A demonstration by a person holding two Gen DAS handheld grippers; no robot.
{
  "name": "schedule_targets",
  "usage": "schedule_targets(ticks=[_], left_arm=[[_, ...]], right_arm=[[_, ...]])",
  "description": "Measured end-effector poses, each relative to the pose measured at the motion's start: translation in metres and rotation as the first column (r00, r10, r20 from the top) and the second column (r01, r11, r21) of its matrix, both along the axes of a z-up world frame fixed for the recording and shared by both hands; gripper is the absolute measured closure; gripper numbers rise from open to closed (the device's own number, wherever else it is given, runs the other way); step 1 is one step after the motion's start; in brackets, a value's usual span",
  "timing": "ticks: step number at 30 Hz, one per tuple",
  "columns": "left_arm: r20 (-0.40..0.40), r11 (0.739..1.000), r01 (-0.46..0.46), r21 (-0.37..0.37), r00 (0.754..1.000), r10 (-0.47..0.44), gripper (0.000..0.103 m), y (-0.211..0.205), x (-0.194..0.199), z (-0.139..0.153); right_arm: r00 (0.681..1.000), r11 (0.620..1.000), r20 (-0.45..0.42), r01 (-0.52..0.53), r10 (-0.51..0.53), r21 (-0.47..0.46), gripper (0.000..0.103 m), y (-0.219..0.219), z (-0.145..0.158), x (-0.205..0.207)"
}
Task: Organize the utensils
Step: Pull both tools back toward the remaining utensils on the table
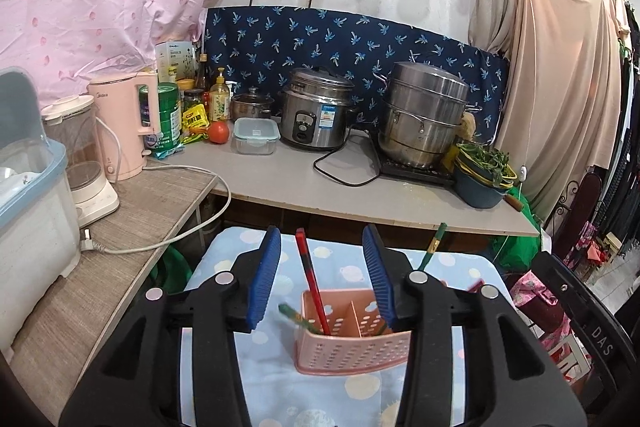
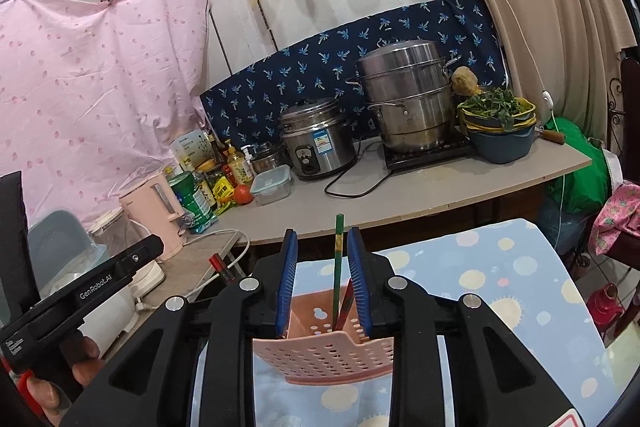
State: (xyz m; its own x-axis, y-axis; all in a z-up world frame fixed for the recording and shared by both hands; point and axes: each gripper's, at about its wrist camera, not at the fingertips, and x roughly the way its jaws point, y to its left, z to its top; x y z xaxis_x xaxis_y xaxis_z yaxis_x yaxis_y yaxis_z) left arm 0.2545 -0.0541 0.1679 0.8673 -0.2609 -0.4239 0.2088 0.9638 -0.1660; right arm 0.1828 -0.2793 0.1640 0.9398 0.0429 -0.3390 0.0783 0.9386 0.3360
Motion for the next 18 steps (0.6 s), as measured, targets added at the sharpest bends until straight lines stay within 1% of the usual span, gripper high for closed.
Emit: schedule_targets(ticks=[4, 7, 12, 14, 18], left_arm=[[0.0, 1.0, 0.004, 0.021, 1.0, -0.004, 0.062, 0.002, -0.019, -0.002], [-0.005, 0.999, 0.007, 0.043, 1.0, -0.006, 0.059, 0.002, -0.034, -0.007], [-0.028, 0.998, 0.024, 0.063, 0.999, -0.022, 0.057, 0.004, -0.061, -0.017], [-0.042, 0.997, 0.029, 0.068, 0.999, -0.027, 0.056, 0.005, -0.071, -0.024], [-0.1, 0.996, 0.049, 0.073, 0.994, -0.042, 0.056, 0.009, -0.089, -0.046]], right_arm=[[1.0, 1.0, -0.01, -0.015, 0.015, 0.006, 0.077, 0.005, -0.002, -0.017], [1.0, 1.0, -0.019, -0.022, 0.022, -0.004, 0.077, 0.01, -0.006, -0.032], [0.998, 0.999, -0.05, -0.032, 0.031, -0.005, 0.077, 0.016, -0.02, -0.061], [0.997, 0.999, -0.067, -0.032, 0.031, -0.01, 0.077, 0.018, -0.027, -0.072], [0.993, 0.999, -0.113, -0.033, 0.03, -0.023, 0.077, 0.021, -0.047, -0.096]])
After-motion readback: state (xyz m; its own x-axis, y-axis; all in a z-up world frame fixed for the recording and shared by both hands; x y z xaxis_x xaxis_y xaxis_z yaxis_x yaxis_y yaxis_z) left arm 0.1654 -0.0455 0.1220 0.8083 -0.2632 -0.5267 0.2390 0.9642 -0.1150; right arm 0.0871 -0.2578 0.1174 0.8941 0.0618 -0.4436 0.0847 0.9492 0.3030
